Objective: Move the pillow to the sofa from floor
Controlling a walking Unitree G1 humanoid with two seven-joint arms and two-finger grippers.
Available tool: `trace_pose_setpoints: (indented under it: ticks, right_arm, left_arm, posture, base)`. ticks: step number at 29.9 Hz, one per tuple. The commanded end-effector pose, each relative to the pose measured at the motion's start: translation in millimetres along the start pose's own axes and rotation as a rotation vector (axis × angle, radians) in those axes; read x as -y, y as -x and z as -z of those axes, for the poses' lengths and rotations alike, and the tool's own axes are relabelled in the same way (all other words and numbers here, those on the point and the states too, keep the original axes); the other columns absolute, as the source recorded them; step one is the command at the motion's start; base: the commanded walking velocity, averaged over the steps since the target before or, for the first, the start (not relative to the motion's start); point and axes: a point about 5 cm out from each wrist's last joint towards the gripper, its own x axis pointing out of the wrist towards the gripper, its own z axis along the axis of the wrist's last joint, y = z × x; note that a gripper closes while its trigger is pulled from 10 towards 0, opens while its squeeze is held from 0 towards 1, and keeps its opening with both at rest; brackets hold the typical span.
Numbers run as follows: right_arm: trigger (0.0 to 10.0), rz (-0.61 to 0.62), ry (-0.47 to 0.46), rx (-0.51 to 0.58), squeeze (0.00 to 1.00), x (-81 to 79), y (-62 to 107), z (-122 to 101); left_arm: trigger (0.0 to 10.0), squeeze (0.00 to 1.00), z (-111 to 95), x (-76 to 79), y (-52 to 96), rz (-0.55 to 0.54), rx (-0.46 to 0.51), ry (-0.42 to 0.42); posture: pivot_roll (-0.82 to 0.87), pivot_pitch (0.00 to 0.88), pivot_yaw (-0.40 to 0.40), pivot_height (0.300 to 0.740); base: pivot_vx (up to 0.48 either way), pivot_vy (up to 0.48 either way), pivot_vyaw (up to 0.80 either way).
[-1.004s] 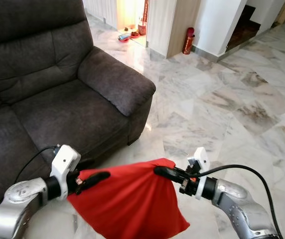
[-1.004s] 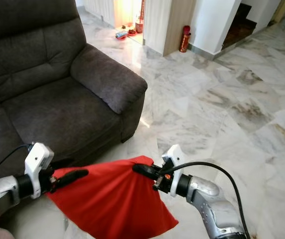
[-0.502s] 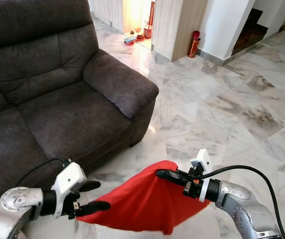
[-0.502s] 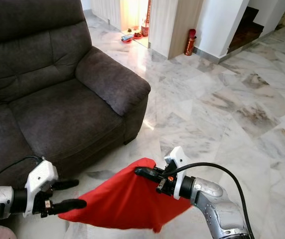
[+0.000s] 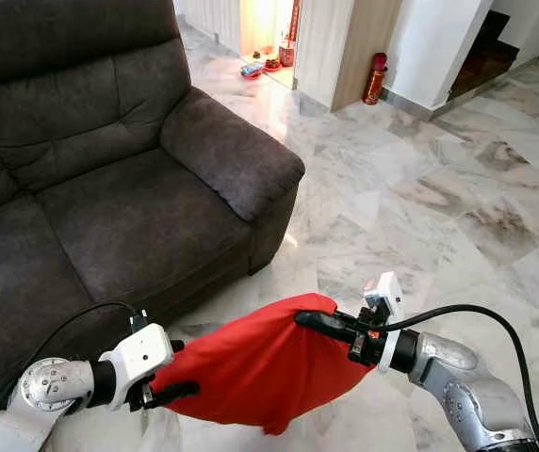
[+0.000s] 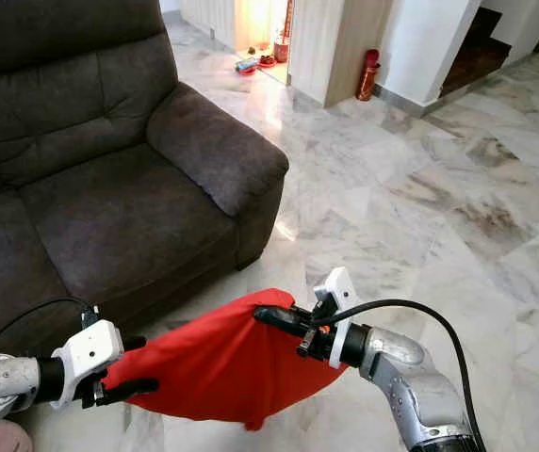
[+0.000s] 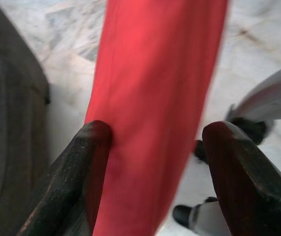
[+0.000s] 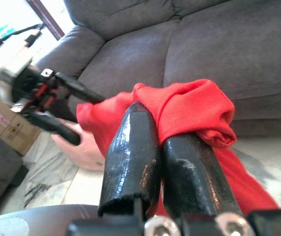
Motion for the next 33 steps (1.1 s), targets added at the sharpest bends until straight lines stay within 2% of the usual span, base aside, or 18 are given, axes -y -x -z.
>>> trace_pose_setpoints:
  ticks: [1, 6, 7, 8, 9, 15, 23, 27, 28, 33]
  right_arm:
    - [10.0, -0.077, 0.094, 0.098, 0.0, -9.7, -1.4, -28.4]
    - [10.0, -0.084, 0.091, 0.082, 0.0, -10.1, -0.5, -25.3]
    - [10.0, -0.084, 0.09, 0.08, 0.0, -10.2, -0.7, -24.6]
    - [10.0, -0.084, 0.09, 0.08, 0.0, -10.2, -0.7, -24.6]
    - [10.0, -0.085, 0.089, 0.079, 0.0, -10.3, -0.8, -24.2]
    - [10.0, -0.099, 0.083, 0.074, 0.0, -12.2, -0.8, -22.8]
    - [10.0, -0.11, 0.094, 0.082, 0.0, -13.0, -0.8, -26.9]
    - [10.0, -0.123, 0.099, 0.077, 0.0, -13.6, 2.0, -27.5]
    - [10.0, -0.137, 0.107, 0.071, 0.0, -14.7, 2.8, -27.2]
    - [10.0, -0.192, 0.123, 0.045, 0.0, -19.5, 5.0, -24.4]
  left_arm:
    - [10.0, 0.0, 3.7, -2.8, -0.6, -0.031, -0.021, -0.033]
    - [10.0, 0.0, 4.0, -9.5, -0.9, -0.082, -0.013, -0.042]
    - [10.0, 0.46, 3.5, -10.9, -0.2, -0.085, -0.004, -0.03]
    - [10.0, 0.46, 3.5, -10.9, -0.2, -0.085, -0.004, -0.03]
    - [10.0, 1.0, 3.1, -11.6, 0.7, -0.086, 0.003, -0.021]
    - [10.0, 1.0, 1.5, -14.2, 4.8, -0.072, 0.034, -0.014]
    - [10.0, 1.0, 3.7, -2.5, 1.4, 0.035, 0.036, 0.028]
    - [10.0, 1.0, 5.8, -2.4, 1.5, 0.026, 0.025, 0.012]
    - [10.0, 0.0, 5.4, -4.3, 1.8, 0.01, 0.026, -0.005]
    - [10.0, 0.0, 3.4, -8.4, 2.0, -0.008, 0.034, -0.019]
  posture:
    - [0.04, 0.069, -0.058, 0.74]
    - [0.04, 0.069, -0.058, 0.74]
    - [0.04, 0.069, -0.057, 0.74]
    - [0.04, 0.069, -0.057, 0.74]
    - [0.04, 0.07, -0.057, 0.74]
    - [0.05, 0.068, -0.057, 0.74]
    - [0.04, 0.058, -0.057, 0.74]
    - [0.04, 0.057, -0.059, 0.74]
    - [0.04, 0.058, -0.059, 0.74]
    - [0.05, 0.058, -0.059, 0.74]
  base:
    - [0.0, 0.0, 0.0]
    - [0.0, 0.0, 0.0]
    - [0.0, 0.0, 0.0]
    - [0.0, 0.0, 0.0]
    - [0.0, 0.0, 0.0]
    - [0.0, 0.0, 0.0]
    - [0.0, 0.0, 0.0]
    - [0.0, 0.0, 0.0]
    - [0.0, 0.0, 0.0]
    - [0.0, 0.0, 0.0]
